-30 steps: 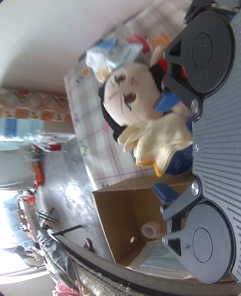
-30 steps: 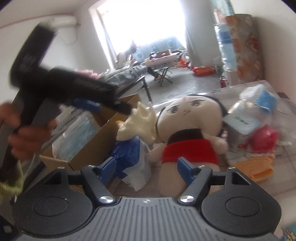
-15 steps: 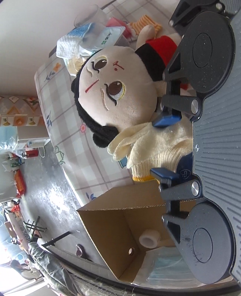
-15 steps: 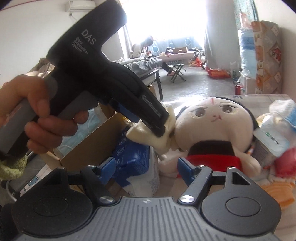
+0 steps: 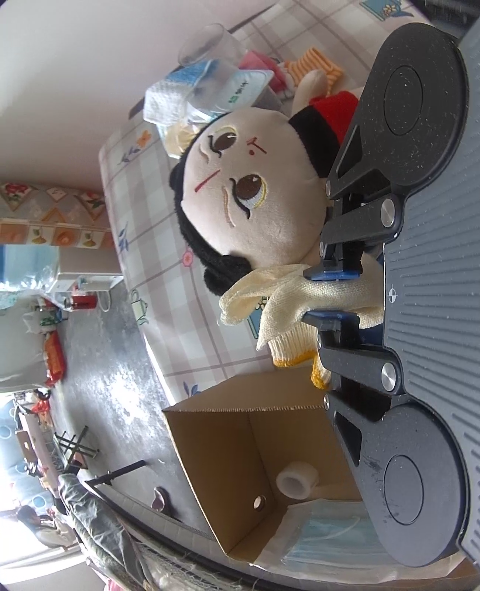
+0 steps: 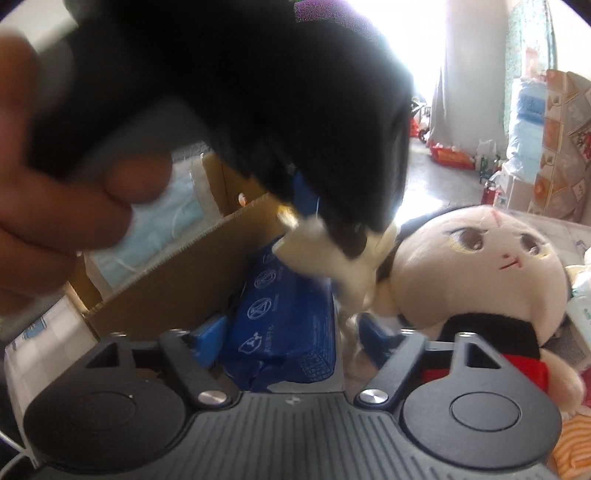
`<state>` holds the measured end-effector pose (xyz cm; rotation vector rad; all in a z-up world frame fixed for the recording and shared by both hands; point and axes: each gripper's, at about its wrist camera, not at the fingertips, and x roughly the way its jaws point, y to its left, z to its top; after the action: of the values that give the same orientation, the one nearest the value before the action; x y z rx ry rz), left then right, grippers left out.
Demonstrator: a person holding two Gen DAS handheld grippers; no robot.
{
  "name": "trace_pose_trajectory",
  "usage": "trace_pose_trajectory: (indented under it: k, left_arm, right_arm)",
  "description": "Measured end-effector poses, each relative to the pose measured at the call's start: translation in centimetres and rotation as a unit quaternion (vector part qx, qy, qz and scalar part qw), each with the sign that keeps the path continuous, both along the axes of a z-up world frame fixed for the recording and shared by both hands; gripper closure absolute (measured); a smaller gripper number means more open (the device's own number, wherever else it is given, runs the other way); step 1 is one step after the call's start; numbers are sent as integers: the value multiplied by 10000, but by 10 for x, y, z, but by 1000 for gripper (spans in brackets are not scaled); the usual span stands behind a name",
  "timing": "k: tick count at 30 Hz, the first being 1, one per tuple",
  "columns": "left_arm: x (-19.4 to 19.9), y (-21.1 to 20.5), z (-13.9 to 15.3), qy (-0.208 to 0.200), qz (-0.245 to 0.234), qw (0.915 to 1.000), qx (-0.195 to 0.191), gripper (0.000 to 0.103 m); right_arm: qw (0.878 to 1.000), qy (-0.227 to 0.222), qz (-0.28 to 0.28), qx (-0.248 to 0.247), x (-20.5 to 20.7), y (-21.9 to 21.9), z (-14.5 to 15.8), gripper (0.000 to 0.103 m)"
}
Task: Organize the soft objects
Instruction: 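Lift the gloves with the left gripper while the right gripper grasps the blue tissue packet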
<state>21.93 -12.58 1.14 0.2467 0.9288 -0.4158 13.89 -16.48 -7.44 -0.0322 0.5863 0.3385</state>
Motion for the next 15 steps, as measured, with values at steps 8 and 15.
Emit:
trace_pose_trajectory:
  k: [8, 15]
  left_arm:
    - [-14, 16, 15, -3, 140, 9992, -375, 90]
    - [-43, 35, 26, -145, 175, 9973, -700, 91]
  right_arm:
    - [9994, 281, 40, 173, -10, 6, 0, 40]
    - [9948, 776, -43, 662, -42, -12, 8, 40]
